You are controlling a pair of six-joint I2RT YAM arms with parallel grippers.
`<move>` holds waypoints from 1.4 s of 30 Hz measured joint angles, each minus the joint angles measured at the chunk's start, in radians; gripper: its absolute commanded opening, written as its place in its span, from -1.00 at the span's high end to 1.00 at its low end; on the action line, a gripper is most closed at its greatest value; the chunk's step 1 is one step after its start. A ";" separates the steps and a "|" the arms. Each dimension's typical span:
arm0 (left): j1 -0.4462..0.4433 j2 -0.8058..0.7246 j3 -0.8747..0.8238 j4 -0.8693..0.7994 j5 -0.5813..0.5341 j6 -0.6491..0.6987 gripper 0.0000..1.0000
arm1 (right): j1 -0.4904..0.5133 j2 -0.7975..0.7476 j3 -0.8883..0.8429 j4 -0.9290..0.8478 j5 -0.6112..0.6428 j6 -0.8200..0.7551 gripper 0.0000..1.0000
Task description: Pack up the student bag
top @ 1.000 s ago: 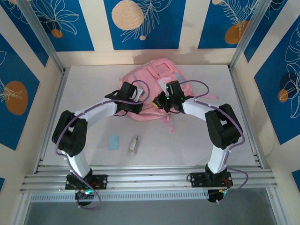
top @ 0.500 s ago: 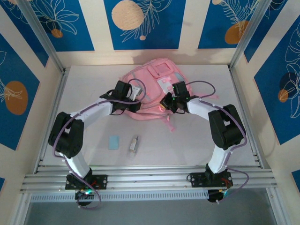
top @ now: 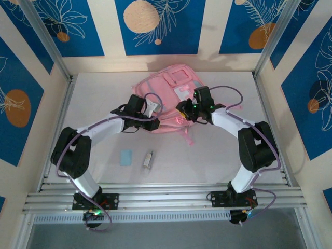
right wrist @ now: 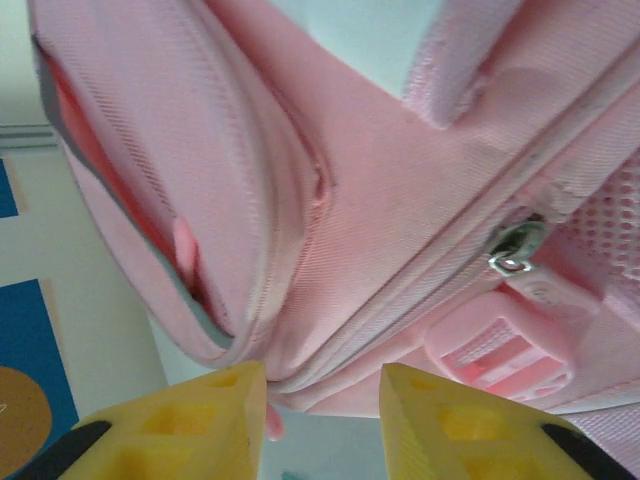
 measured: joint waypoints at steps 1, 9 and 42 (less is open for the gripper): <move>-0.003 -0.004 0.000 0.000 0.000 0.000 1.00 | 0.002 0.000 0.005 0.000 0.000 0.002 0.24; -0.007 -0.031 0.000 -0.008 -0.082 -0.022 0.70 | 0.013 0.067 0.057 0.034 0.000 0.031 0.22; -0.098 0.188 0.228 -0.085 -0.430 -0.095 0.22 | 0.034 0.182 0.132 0.056 0.008 0.054 0.98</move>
